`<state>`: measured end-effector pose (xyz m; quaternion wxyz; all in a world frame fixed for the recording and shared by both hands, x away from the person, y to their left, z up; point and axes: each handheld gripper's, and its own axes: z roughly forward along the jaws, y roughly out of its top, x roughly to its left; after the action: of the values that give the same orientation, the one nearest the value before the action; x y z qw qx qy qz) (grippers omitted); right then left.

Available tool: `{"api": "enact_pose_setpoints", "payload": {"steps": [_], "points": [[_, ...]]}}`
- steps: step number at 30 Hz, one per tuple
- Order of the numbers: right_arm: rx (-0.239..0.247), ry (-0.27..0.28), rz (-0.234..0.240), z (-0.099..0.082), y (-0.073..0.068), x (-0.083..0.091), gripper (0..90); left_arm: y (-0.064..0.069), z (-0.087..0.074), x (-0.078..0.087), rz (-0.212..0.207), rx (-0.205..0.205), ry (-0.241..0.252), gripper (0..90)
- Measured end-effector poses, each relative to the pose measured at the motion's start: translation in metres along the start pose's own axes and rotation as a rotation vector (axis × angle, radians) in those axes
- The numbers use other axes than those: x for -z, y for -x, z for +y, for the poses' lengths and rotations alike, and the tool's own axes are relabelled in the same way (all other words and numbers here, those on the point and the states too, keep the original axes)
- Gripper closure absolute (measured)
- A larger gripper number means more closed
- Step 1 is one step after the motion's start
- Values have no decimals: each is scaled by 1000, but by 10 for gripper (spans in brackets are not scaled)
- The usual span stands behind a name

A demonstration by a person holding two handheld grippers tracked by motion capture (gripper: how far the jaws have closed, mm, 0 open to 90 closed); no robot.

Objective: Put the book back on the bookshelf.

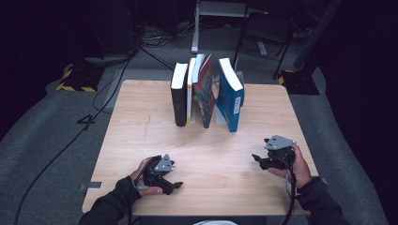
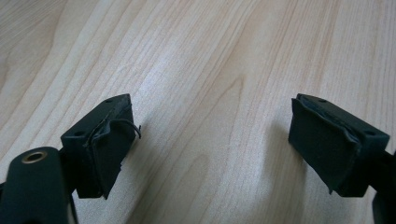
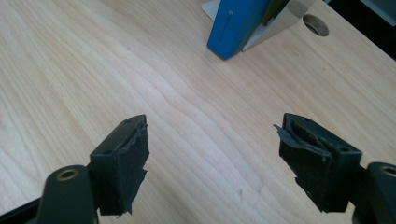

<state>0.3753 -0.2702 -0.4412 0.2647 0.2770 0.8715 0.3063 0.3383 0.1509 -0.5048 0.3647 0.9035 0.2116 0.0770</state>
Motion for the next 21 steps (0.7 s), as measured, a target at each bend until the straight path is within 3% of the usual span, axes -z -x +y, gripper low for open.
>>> {"api": "enact_pose_setpoints", "payload": {"steps": [9,21], "points": [[9,2,47,-24,-1,6,237,0,0,0,1,0,0,149],[-6,-21,48,-57,0,12,235,0,0,0,1,1,0,148]]}}
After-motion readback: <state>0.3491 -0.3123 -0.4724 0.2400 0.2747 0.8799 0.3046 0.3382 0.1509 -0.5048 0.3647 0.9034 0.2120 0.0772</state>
